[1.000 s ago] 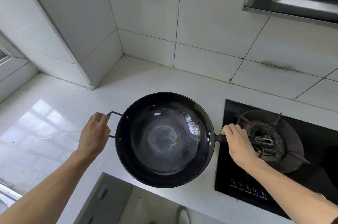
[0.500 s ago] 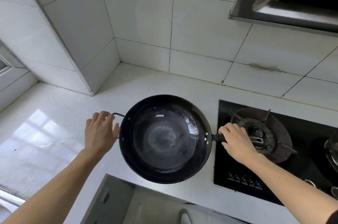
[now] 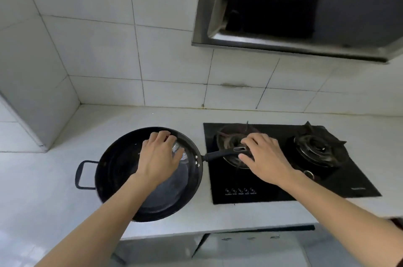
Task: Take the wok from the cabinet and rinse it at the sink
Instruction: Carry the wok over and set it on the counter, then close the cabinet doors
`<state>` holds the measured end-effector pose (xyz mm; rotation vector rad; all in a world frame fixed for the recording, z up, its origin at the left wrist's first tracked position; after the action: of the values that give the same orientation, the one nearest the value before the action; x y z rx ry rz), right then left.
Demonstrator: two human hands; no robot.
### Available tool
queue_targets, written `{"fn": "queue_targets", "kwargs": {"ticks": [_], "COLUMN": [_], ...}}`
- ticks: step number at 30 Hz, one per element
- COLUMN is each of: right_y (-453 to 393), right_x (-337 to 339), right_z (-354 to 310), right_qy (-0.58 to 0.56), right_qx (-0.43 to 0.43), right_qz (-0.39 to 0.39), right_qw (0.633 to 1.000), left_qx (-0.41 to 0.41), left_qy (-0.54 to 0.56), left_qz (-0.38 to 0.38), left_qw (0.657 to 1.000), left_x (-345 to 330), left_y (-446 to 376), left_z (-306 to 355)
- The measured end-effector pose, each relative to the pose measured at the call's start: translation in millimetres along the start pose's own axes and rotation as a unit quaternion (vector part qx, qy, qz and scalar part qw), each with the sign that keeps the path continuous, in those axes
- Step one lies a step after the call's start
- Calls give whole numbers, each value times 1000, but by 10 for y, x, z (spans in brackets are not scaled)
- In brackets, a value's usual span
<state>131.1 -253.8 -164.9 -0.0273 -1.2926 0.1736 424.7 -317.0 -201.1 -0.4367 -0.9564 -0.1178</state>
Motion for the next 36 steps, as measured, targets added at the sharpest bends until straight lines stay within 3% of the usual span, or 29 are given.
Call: {"fn": "queue_targets", "kwargs": {"ticks": [11,24,31,36], "right_y": [1865,5111,6025,6296], "right_x": [2,-389,-566,-814], "right_z": [1422,3359,4061,4654], "right_qy": [-7,-38,-45,-29], "right_qx": [-182,-363,-447,-452], "right_qz": [-15,-67,-82,-116], "right_qw": [983,929,889,884], "left_qx": [-159,-286,-348,-367], "left_qy": [3,8,21,43], "left_qz": [-110,-221,-267,-290], "left_qw": [981,932,898,883], "left_x": [-831,-2403,-3186,-3847], "left_y": [76,1240,1458,1466], "left_z": [2196,5326,6508,7188]}}
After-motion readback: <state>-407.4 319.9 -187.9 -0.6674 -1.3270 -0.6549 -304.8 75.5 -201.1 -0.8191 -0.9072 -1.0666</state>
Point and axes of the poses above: each hand's wrist, its own y-axis away from the middle knuckle, its own x-axis out of the back of the hand, z = x × y, the point moved 2 cm from there along -y, towards the middle knuckle, and after that the axes turned 15 degrees about y, right-handed, at the moved point
